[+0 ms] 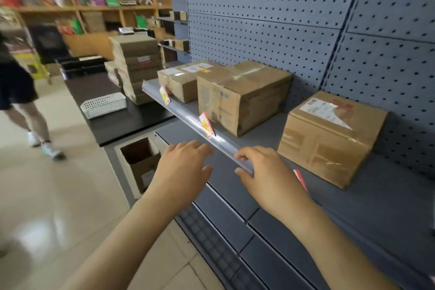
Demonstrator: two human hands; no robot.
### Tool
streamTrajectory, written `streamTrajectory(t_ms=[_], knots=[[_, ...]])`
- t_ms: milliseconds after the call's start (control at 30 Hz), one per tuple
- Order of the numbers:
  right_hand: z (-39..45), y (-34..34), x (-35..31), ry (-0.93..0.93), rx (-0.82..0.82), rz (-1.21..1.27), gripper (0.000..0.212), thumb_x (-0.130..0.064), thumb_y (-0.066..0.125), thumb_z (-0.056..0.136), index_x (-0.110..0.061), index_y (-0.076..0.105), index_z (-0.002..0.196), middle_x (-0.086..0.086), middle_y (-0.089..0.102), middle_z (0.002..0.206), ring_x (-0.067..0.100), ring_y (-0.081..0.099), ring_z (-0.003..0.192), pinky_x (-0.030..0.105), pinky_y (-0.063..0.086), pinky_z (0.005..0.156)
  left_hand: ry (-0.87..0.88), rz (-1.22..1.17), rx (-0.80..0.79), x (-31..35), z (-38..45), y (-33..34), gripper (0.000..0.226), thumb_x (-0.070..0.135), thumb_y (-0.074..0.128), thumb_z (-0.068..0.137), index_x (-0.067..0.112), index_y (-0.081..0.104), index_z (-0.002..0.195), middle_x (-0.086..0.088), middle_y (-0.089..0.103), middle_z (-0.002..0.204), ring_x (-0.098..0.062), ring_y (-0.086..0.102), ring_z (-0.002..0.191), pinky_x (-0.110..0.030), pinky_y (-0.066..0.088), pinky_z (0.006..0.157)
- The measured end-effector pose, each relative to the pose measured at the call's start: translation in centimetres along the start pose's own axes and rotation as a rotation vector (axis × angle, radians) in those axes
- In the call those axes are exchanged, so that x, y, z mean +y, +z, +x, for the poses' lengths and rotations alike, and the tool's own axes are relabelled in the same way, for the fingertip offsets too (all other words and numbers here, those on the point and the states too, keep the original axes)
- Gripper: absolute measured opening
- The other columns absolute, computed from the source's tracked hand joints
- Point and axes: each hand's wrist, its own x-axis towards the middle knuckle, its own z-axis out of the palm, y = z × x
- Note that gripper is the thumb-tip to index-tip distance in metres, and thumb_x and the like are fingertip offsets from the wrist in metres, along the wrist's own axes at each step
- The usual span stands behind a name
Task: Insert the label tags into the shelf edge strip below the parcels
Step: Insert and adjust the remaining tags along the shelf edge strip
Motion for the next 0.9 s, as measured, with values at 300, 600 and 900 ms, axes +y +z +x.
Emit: streamTrajectory(t_ms=[300, 600, 900], knots=[[13.8, 5.3, -1.8, -0.13, -0.045, 0.109, 0.024, -0.024, 0.057, 0.09, -0.022, 0.058, 0.113, 0.0, 0.063, 0.114, 0.022, 0.054, 0.106, 0.039, 0.046, 0.09, -0.161, 0.035, -0.004, -9.3, 8.0, 0.4, 0.031, 0.04, 0.053, 0.09, 0.032, 0.053, 0.12, 0.008, 0.06, 0.121, -0.017, 0.055, 0.111, -0.035, 0.039, 0.097], [24.6, 10.0, -4.4, -0.19, -0.052, 0.056, 0.02, -0.026, 0.059, 0.089, -0.021, 0.062, 0.108, 0.0, 0.065, 0.106, 0.022, 0.056, 0.098, 0.037, 0.049, 0.084, -0.219, 0.024, 0.028, -18.2, 14.8, 0.4, 0.031, 0.041, 0.055, 0.089, 0.034, 0.052, 0.12, 0.009, 0.06, 0.12, -0.014, 0.057, 0.109, -0.035, 0.044, 0.096], [33.3, 15.2, -7.7, -0.081, 0.026, 0.046, 0.018, -0.024, 0.061, 0.088, -0.023, 0.063, 0.106, -0.004, 0.063, 0.1, 0.013, 0.047, 0.092, 0.029, 0.044, 0.076, -0.094, 0.028, 0.017, -28.8, 21.8, 0.8, 0.032, 0.041, 0.056, 0.089, 0.034, 0.054, 0.12, 0.01, 0.062, 0.12, -0.015, 0.059, 0.105, -0.03, 0.046, 0.087]])
